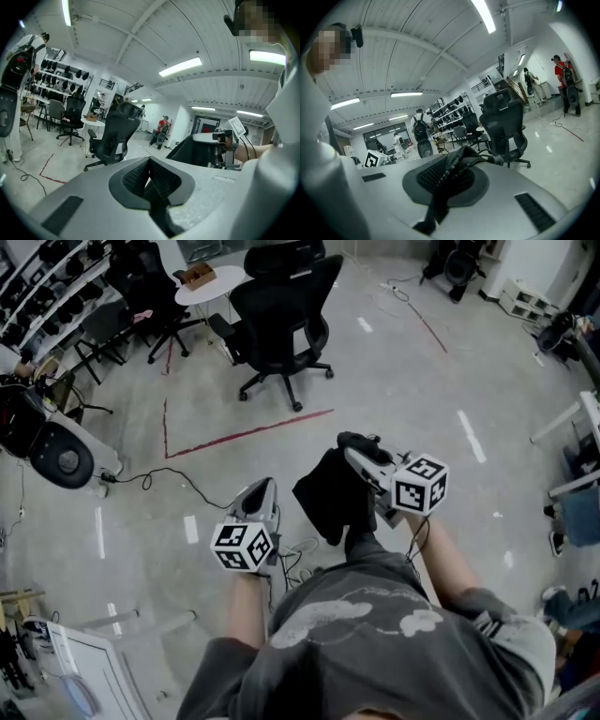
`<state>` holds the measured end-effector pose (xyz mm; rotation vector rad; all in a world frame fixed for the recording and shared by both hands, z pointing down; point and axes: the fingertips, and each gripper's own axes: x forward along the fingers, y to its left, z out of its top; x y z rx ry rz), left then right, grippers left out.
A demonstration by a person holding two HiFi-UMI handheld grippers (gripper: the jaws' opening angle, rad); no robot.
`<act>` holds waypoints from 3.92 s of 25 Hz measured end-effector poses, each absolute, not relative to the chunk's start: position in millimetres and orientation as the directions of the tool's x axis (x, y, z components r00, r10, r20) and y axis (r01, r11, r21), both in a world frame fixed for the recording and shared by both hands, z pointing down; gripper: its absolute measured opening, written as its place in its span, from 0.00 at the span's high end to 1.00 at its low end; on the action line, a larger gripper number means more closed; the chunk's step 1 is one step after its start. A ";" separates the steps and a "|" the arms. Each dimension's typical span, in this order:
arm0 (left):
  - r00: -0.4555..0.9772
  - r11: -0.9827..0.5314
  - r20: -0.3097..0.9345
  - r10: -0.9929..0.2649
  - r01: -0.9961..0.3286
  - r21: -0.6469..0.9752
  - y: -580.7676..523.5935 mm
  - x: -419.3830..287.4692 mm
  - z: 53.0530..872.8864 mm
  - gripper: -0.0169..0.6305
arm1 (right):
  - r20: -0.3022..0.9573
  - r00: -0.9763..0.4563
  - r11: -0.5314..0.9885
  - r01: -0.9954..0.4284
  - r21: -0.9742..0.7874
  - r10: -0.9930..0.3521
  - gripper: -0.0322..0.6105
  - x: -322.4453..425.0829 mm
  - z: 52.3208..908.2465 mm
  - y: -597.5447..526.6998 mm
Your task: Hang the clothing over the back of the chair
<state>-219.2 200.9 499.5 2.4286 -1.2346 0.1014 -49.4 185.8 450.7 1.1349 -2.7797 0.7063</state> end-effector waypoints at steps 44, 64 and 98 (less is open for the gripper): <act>0.331 -0.269 0.242 -0.912 -0.929 0.255 -139.3 -214.4 501.9 0.97 | 0.190 -0.895 0.798 -0.447 -0.404 -0.405 0.95 -30.8 467.8 -191.8; 0.251 -0.199 0.167 -0.954 -0.940 0.278 -369.7 -412.9 456.6 0.97 | 0.172 -0.967 0.949 -0.224 -0.222 -0.188 0.95 -312.0 386.4 -407.6; 0.438 -0.443 -0.076 -0.896 -0.895 0.059 -561.2 -321.1 261.5 0.97 | -0.076 -0.781 0.783 -0.611 -0.113 -0.620 0.96 -207.2 188.2 -630.5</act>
